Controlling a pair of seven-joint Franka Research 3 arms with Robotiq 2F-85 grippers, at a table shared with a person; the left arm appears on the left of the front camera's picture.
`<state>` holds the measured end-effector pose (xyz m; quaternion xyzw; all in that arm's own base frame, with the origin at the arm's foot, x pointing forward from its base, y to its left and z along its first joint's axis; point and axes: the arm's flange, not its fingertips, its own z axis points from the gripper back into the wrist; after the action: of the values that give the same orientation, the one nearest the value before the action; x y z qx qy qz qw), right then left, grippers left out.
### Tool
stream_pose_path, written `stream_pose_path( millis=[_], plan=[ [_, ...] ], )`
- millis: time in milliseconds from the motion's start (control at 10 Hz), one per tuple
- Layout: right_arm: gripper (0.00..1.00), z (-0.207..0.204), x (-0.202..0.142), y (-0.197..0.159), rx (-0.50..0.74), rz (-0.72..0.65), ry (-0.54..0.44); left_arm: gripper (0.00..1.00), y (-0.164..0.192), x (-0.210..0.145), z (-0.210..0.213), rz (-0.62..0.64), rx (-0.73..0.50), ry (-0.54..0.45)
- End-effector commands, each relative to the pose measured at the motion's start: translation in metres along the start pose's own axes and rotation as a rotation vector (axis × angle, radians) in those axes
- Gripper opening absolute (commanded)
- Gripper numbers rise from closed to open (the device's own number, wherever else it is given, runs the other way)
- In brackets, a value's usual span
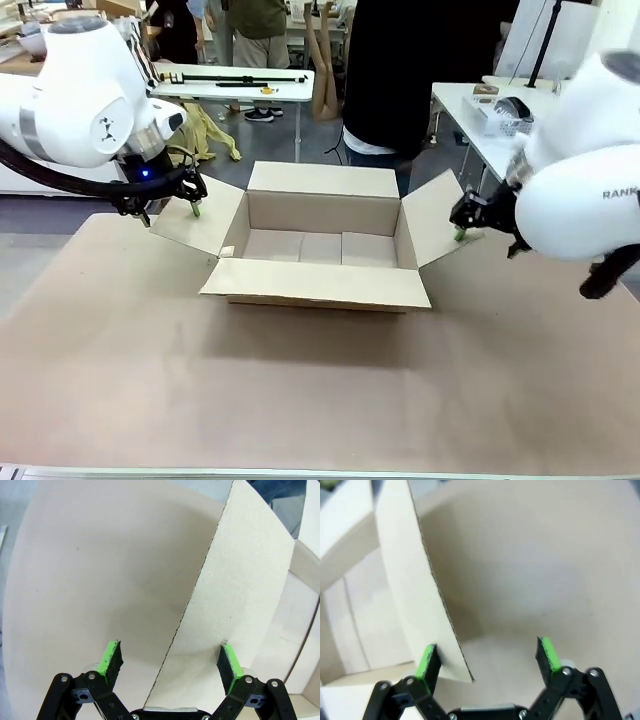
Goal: Pack the gift set into the box.
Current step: Place both hands on the side flaps of the Package Box and spread them outward.
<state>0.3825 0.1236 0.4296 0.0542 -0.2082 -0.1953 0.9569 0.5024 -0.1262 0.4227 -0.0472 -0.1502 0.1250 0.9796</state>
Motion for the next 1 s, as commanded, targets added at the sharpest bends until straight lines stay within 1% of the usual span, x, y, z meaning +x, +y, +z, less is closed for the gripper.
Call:
stream_pose_path(
  millis=[0,900],
  plan=[
    [1.0,0.0157,0.0022,0.0281,-0.078,0.013,0.045,1.0,-0.0016,-0.0012,0.0014,0.016,0.024,-0.005],
    [1.0,0.0157,0.0022,0.0281,-0.078,0.013,0.045,1.0,-0.0016,-0.0012,0.0014,0.016,0.024,-0.005]
  ],
)
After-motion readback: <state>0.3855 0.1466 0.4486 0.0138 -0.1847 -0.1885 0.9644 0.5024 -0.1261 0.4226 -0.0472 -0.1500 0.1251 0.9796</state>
